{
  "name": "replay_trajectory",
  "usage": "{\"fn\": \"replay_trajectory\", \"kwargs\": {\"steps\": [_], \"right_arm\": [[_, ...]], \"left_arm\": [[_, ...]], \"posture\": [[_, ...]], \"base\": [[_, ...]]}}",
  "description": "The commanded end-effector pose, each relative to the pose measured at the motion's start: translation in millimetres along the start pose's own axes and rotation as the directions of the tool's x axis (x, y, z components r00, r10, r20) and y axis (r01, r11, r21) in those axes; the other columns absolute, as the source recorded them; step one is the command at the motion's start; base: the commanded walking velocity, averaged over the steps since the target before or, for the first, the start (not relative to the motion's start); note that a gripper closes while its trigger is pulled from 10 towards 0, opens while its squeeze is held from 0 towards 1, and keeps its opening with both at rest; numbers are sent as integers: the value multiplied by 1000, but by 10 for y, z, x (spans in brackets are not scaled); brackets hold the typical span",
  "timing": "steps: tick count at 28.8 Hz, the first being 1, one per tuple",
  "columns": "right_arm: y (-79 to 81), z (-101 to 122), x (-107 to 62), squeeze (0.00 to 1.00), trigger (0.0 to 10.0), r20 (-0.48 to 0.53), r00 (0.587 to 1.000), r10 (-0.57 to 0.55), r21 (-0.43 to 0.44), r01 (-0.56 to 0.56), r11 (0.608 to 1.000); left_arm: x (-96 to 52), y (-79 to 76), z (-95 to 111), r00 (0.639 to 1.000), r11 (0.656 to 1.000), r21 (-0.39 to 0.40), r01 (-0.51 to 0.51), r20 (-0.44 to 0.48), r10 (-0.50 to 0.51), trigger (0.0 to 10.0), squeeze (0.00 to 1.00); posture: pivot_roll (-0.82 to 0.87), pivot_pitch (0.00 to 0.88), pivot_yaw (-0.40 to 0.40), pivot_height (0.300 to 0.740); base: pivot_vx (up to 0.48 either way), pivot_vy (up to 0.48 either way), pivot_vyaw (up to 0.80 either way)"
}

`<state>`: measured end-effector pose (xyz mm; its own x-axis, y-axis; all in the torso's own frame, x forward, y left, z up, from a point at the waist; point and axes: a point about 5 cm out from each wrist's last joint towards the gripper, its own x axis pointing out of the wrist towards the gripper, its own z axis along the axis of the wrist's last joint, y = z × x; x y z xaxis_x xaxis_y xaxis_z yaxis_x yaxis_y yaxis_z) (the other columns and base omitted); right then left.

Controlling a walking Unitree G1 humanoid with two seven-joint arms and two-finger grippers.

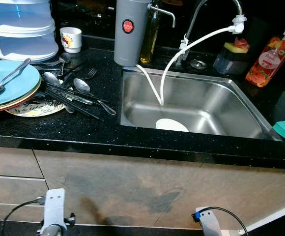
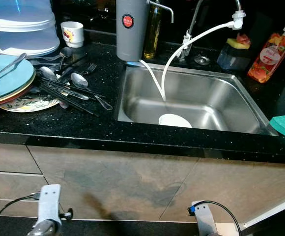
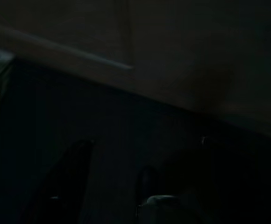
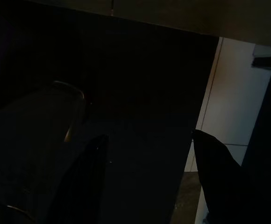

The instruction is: Kitchen organization

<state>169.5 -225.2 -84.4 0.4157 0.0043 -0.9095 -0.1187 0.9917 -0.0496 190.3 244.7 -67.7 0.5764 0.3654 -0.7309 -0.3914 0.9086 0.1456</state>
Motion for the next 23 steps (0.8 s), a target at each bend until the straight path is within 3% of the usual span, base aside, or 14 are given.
{"fn": "replay_trajectory", "kwargs": {"steps": [1, 2, 3, 6, 7, 9, 11, 15, 17, 19, 20, 21, 22, 23], "right_arm": [[-26, -2, -5, 0, 10000, 5, 1000, -15, -8, 15, 1000], [-29, 11, -6, 0, 10000, 9, 1000, -13, -41, 14, 999], [-28, 26, -6, 0, 10000, 13, 1000, -7, -79, 8, 997], [-27, 33, -7, 0, 10000, 14, 1000, -1, -100, 3, 995], [-27, 33, -7, 0, 10000, 14, 1000, -1, -100, 3, 995], [-29, 36, -7, 0, 10000, 11, 1000, 1, -118, 1, 993], [-30, 36, -7, 0, 10000, 10, 1000, 1, -117, 1, 993], [-29, 39, -7, 0, 10000, 2, 1000, 7, -141, -7, 990], [-26, 38, -7, 0, 10000, -3, 1000, 10, -151, -10, 988], [-25, 37, -7, 0, 10000, -9, 1000, 11, -164, -12, 986], [-24, 37, -6, 0, 10000, -10, 1000, 12, -167, -13, 986], [-24, 37, -6, 0, 10000, -10, 1000, 12, -167, -13, 986], [-22, 36, -6, 0, 10000, -12, 1000, 12, -170, -14, 985], [-22, 36, -6, 0, 10000, -12, 1000, 12, -170, -14, 985]], "left_arm": [[0, 128, -32, 997, 995, -64, -74, -20, 73, 10000, 0], [2, 264, -3, 989, 979, -139, -148, -6, 148, 10000, 0], [-4, 447, 65, 966, 939, -244, -243, 27, 257, 10000, 0], [-18, 590, 182, 932, 894, -319, -314, 78, 355, 10000, 0], [-18, 590, 182, 932, 894, -319, -314, 78, 355, 10000, 0], [-53, 711, 448, 876, 852, -406, -332, 203, 438, 10000, 0], [-69, 741, 515, 856, 837, -433, -336, 230, 463, 10000, 0], [-223, 856, 951, 724, 758, -580, -300, 378, 576, 10000, 0], [-290, 858, 1093, 691, 725, -636, -264, 399, 602, 10000, 0], [-353, 829, 1224, 680, 700, -684, -204, 416, 604, 10000, 0], [-372, 772, 1269, 695, 721, -672, -167, 439, 570, 10000, 0], [-372, 772, 1269, 695, 721, -672, -167, 439, 570, 10000, 0], [-357, 686, 1308, 727, 754, -650, -91, 474, 497, 10000, 0], [-357, 686, 1308, 727, 754, -650, -91, 474, 497, 10000, 0]], "posture": [[125, 0, -116, 740], [129, 0, -118, 740], [131, 0, -120, 740], [139, 0, -127, 740], [139, 0, -127, 740], [153, 0, -135, 740], [153, 0, -135, 740], [175, 0, -148, 740], [176, 0, -148, 740], [179, 0, -149, 740], [182, 0, -150, 740], [182, 0, -150, 740], [181, 0, -150, 740], [181, 0, -150, 740]], "base": [[0, 0, 0], [0, 0, 0], [0, 0, 0], [0, 0, 0], [0, 0, 0], [0, 0, 0], [0, 0, 0], [0, 0, 0], [0, 0, 0], [0, 0, 0], [0, 0, 0], [0, 0, 0], [0, 0, 0], [0, 0, 0]]}}
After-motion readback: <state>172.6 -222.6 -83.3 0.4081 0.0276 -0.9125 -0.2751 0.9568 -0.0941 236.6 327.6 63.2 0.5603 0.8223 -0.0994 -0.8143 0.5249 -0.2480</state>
